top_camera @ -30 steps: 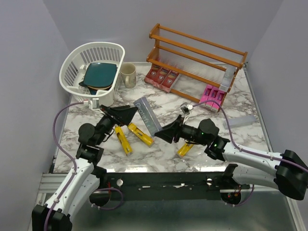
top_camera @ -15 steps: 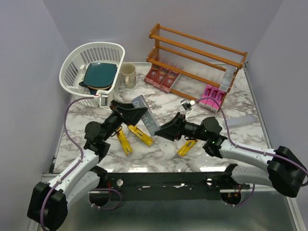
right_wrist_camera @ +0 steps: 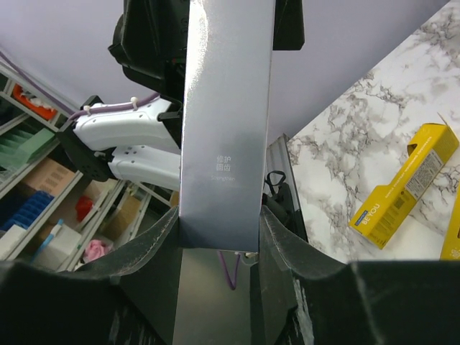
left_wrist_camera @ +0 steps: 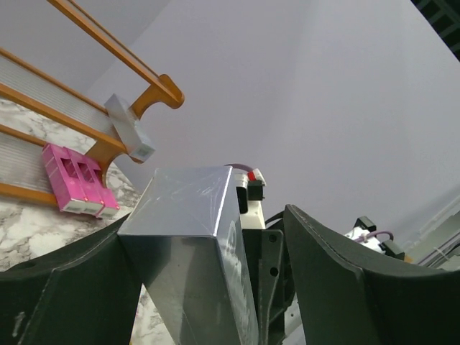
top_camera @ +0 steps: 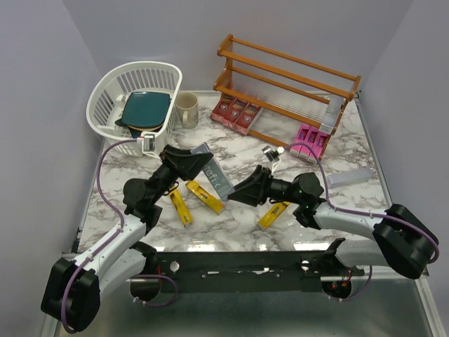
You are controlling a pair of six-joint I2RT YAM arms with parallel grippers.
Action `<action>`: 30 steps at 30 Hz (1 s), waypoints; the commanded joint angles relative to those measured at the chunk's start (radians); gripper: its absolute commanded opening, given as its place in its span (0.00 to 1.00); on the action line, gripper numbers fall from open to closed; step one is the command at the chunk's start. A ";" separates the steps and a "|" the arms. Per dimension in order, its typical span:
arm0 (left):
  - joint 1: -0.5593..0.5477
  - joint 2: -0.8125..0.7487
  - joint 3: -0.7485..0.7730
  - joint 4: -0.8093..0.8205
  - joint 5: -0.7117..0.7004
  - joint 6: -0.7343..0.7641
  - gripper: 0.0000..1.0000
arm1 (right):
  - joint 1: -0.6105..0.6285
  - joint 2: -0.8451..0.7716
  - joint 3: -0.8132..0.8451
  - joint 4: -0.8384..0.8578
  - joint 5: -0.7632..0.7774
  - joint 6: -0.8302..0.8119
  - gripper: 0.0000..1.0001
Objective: Place and organize the toothpastes onto the shelf
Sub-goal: Pick up the toothpaste from the center of the board.
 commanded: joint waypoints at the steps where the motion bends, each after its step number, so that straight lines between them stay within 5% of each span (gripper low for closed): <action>1: -0.002 -0.036 0.025 0.026 0.017 -0.024 0.75 | -0.033 0.032 -0.027 0.133 -0.024 0.062 0.31; 13: -0.002 -0.028 0.034 -0.051 0.029 0.030 0.45 | -0.050 0.038 -0.012 0.097 -0.044 0.046 0.38; 23: -0.002 -0.070 0.040 -0.232 -0.058 0.091 0.30 | -0.051 -0.098 0.029 -0.201 0.026 -0.176 0.89; 30: -0.002 -0.076 0.044 -0.369 -0.199 0.019 0.26 | -0.048 -0.316 0.109 -0.674 0.243 -0.496 0.99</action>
